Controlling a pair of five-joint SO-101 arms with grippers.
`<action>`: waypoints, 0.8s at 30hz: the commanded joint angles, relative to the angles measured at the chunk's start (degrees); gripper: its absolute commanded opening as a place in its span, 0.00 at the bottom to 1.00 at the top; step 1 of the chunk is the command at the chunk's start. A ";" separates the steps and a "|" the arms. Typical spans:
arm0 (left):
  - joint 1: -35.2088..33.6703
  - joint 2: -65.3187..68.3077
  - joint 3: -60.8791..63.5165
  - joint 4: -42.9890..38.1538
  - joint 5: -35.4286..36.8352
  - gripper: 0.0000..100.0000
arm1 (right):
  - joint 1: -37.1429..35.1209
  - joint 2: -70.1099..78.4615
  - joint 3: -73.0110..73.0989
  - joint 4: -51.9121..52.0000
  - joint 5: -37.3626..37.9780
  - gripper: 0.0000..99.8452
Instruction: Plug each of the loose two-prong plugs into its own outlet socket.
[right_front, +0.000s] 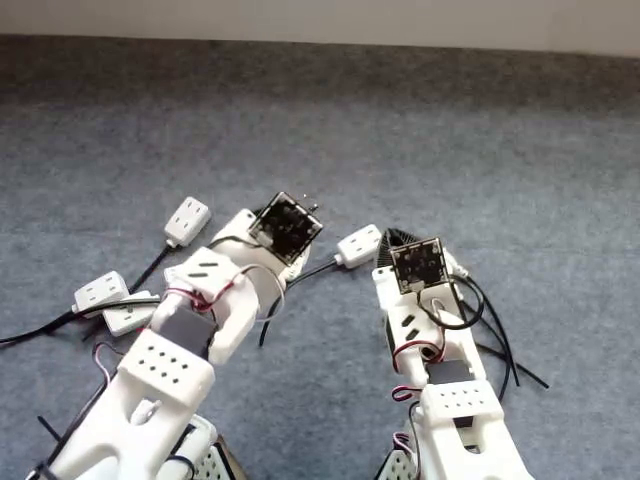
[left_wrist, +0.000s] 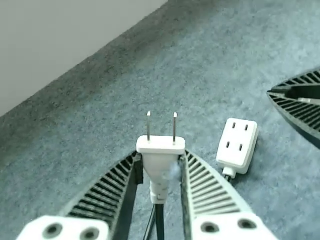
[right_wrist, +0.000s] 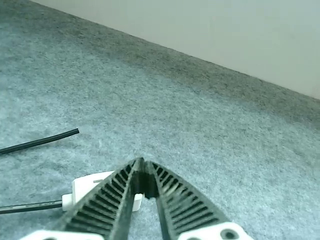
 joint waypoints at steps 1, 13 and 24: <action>1.01 -4.09 6.29 -12.66 6.33 0.00 | 0.66 -1.10 2.51 -1.45 -0.26 0.01; 0.40 -12.88 20.79 -30.68 17.67 0.01 | -1.54 -1.10 -13.41 7.78 -0.35 0.01; -1.19 -13.05 22.20 -30.95 21.98 0.01 | -11.12 -1.19 -47.87 43.12 -0.26 0.01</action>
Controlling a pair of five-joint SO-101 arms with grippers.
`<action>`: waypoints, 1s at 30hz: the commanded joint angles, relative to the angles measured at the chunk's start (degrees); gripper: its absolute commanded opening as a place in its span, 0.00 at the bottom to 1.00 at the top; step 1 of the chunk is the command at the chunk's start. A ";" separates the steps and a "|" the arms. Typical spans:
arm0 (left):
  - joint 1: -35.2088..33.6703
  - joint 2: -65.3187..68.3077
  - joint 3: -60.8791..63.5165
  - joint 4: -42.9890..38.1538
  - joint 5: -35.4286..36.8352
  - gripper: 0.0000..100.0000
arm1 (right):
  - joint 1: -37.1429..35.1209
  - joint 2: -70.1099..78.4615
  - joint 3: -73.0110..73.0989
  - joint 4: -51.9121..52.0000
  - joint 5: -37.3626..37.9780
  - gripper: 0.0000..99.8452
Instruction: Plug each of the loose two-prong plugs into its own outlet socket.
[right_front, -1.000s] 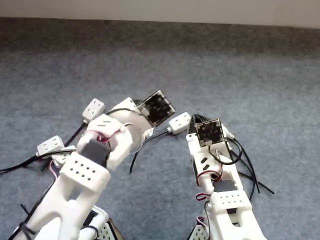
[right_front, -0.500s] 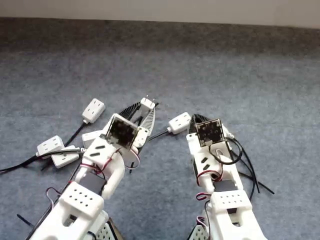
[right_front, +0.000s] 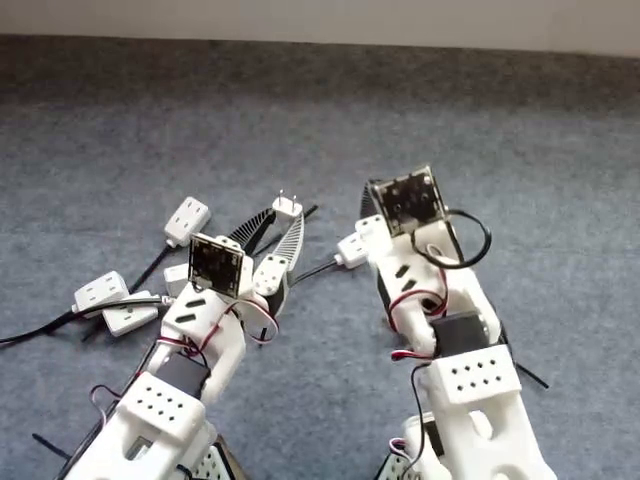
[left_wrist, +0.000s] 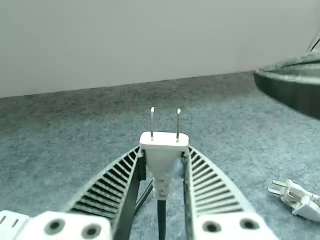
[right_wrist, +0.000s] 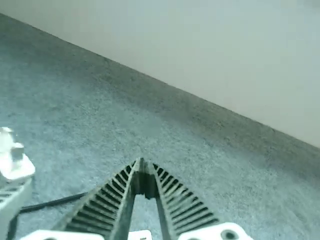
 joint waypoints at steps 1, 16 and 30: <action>-0.40 -1.27 -0.13 -1.67 0.44 0.01 | -5.67 -1.19 -15.43 10.77 -0.26 0.01; 2.59 -1.45 -0.31 -1.76 0.44 0.01 | -25.89 -0.40 -13.23 9.01 9.41 0.01; 2.68 -26.42 1.89 12.13 0.62 0.01 | -10.59 25.01 -17.10 -4.35 12.22 0.01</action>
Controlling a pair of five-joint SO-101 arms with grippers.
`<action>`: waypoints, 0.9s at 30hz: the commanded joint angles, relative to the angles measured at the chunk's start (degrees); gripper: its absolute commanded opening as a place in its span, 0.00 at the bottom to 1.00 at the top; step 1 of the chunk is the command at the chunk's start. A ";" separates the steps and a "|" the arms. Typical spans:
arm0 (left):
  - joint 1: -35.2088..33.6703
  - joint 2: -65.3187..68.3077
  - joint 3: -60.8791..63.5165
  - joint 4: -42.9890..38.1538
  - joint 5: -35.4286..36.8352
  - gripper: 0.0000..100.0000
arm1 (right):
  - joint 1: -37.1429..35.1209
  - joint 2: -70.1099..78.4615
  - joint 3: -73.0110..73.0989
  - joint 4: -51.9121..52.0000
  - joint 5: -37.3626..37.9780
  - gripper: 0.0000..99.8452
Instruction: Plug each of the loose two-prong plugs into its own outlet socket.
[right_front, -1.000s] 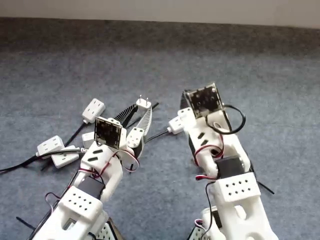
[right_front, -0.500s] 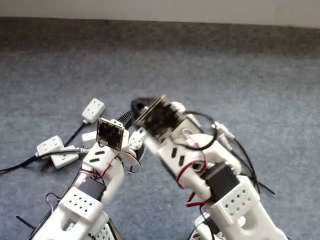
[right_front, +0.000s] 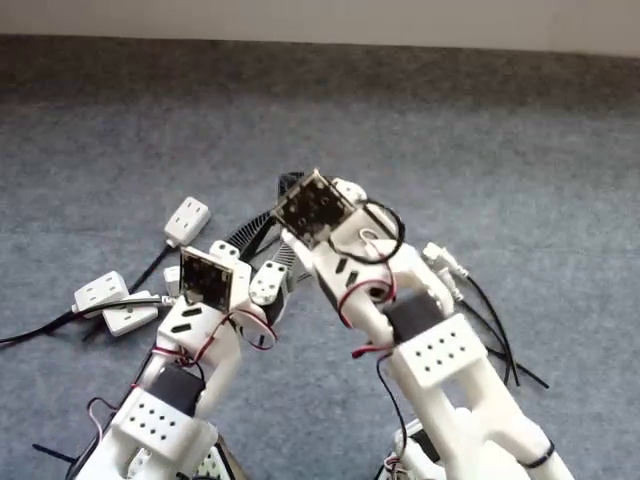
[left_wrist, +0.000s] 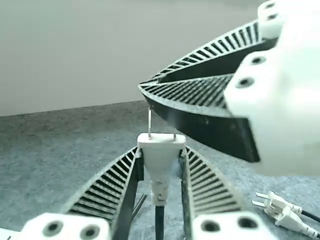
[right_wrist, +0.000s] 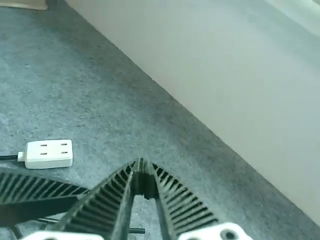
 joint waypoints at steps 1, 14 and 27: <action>1.19 -12.53 0.04 5.89 0.35 0.01 | 4.88 13.49 -7.60 -1.36 0.88 0.01; 3.56 -19.82 2.86 11.08 0.00 0.01 | 14.02 29.23 -17.80 -1.45 0.88 0.01; 1.01 -19.12 2.86 11.34 -0.09 0.01 | 27.12 21.49 -18.68 3.47 -10.55 0.01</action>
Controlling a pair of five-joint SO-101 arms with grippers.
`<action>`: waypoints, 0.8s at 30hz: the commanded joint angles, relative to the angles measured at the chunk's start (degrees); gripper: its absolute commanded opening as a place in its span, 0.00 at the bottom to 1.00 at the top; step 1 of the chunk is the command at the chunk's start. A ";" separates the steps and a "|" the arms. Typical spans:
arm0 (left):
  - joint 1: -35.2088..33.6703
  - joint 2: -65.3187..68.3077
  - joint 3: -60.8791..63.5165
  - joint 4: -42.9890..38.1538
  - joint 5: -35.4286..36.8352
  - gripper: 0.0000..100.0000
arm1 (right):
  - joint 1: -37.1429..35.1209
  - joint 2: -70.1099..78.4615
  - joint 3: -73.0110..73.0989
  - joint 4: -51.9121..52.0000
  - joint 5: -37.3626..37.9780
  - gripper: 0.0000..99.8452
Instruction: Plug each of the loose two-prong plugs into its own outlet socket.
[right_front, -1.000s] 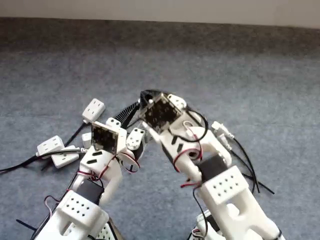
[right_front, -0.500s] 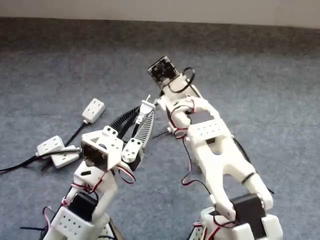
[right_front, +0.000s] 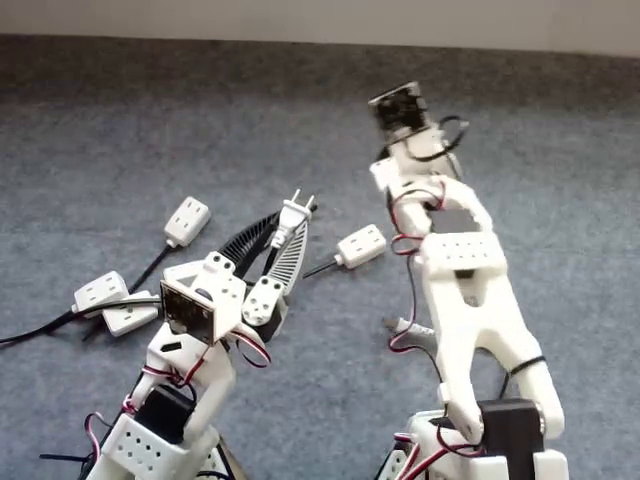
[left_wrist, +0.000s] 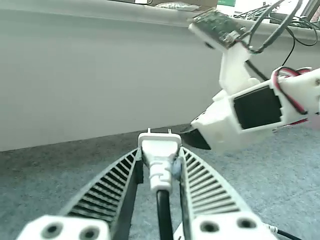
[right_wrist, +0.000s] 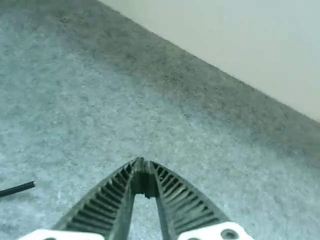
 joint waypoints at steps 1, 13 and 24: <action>-1.89 -0.22 0.04 0.09 -0.70 0.01 | 5.23 -6.90 -3.12 4.79 -8.00 0.01; -1.80 -0.04 -6.99 8.88 -3.69 0.01 | 12.53 -15.52 1.80 25.71 -8.44 0.01; 0.66 28.97 -31.34 11.52 -4.04 0.01 | 20.88 -18.95 17.71 24.22 -21.71 0.01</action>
